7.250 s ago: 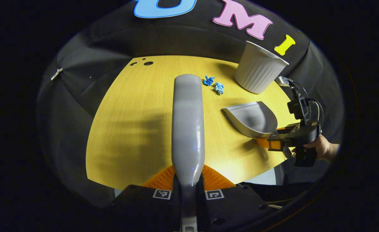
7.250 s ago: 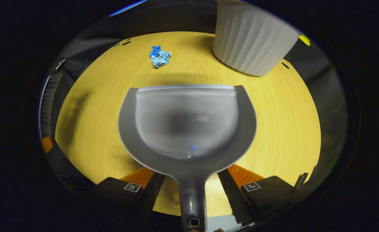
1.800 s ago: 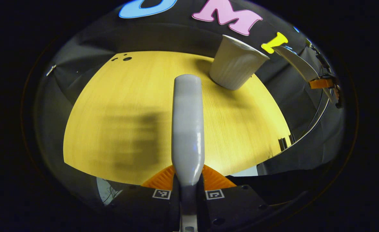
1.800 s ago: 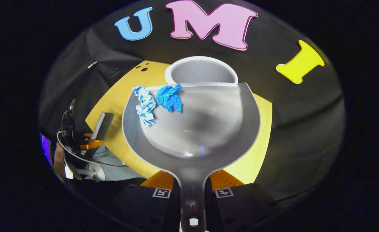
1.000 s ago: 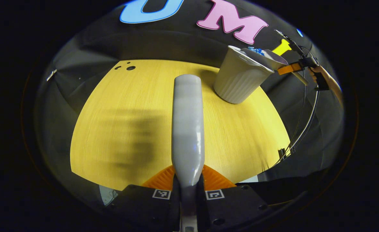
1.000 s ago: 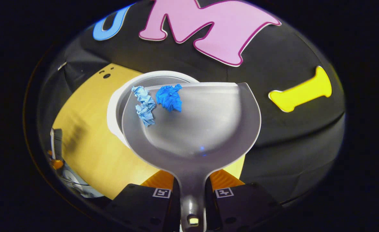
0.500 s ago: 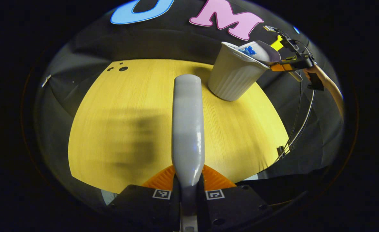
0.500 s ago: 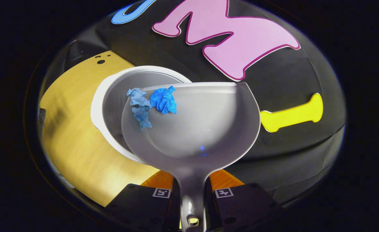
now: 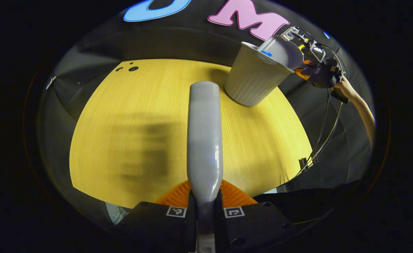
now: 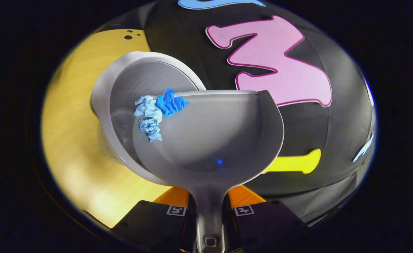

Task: Pick up the small broom and dustpan from the desktop, sweep the trash into the dustpan with the broom, and then empty the trash into the garbage bin.

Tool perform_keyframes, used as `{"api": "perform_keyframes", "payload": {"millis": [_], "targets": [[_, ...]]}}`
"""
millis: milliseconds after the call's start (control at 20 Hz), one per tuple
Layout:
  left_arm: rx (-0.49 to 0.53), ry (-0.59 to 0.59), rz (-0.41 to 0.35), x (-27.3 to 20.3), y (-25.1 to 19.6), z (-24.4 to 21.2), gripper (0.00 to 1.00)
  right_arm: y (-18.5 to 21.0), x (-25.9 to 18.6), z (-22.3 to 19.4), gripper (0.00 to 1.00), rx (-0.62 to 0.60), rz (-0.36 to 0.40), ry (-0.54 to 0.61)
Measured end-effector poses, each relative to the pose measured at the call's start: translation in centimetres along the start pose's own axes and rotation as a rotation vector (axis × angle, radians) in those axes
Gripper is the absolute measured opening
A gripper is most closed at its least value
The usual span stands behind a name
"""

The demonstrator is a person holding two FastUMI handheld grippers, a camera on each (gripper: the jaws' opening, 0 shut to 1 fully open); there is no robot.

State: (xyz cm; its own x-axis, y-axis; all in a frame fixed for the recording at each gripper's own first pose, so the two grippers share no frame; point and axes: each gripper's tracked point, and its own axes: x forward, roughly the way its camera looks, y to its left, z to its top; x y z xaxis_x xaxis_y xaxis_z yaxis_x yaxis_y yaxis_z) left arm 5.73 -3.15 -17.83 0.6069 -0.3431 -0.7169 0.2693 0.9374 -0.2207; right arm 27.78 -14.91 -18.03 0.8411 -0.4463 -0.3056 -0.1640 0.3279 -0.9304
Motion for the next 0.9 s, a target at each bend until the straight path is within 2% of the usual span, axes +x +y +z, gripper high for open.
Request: {"api": "perform_keyframes", "payload": {"millis": [100, 150, 200, 300, 450, 500, 550, 600, 650, 750, 850, 900], "targets": [[-0.010, 0.011, 0.005, 0.0, 0.0, -0.3, 0.24, -0.5, 0.1, 0.7, 0.34, -0.073, -0.053, -0.029], [-0.009, 0.014, 0.010, 0.0, 0.1, -0.4, 0.28, -0.7, 0.1, 0.8, 0.34, -0.101, -0.073, -0.043], [-0.008, 0.018, 0.013, 0.1, 0.1, -0.7, 0.24, -0.8, 0.1, 0.6, 0.34, -0.123, -0.088, -0.050], [-0.008, 0.027, 0.016, 0.1, 0.0, -1.0, 0.28, -1.2, -0.1, 1.1, 0.34, -0.155, -0.115, -0.064], [-0.008, 0.034, 0.025, 0.0, -0.3, -1.5, 0.28, -1.4, -0.3, 1.6, 0.34, -0.228, -0.160, -0.085], [-0.005, 0.038, 0.027, 0.2, -0.3, -1.4, 0.25, -1.6, -0.2, 2.0, 0.34, -0.262, -0.176, -0.099], [-0.002, 0.041, 0.028, 0.2, -0.4, -1.4, 0.28, -1.8, -0.1, 2.4, 0.34, -0.281, -0.190, -0.109], [-0.001, 0.043, 0.031, 0.3, -0.5, -1.4, 0.24, -1.8, -0.2, 2.5, 0.34, -0.286, -0.197, -0.115], [-0.003, 0.043, 0.032, 0.3, -0.7, -1.4, 0.28, -1.7, -0.2, 2.4, 0.34, -0.283, -0.198, -0.118], [-0.008, 0.045, 0.031, 0.4, -1.0, -1.3, 0.24, -1.7, -0.2, 2.5, 0.34, -0.284, -0.199, -0.124], [-0.006, 0.049, 0.038, 0.4, -1.1, -1.3, 0.28, -1.7, -0.2, 2.8, 0.34, -0.327, -0.210, -0.131], [-0.006, 0.051, 0.040, 0.7, -1.2, -1.3, 0.24, -1.8, -0.2, 3.1, 0.34, -0.374, -0.220, -0.139]]}}
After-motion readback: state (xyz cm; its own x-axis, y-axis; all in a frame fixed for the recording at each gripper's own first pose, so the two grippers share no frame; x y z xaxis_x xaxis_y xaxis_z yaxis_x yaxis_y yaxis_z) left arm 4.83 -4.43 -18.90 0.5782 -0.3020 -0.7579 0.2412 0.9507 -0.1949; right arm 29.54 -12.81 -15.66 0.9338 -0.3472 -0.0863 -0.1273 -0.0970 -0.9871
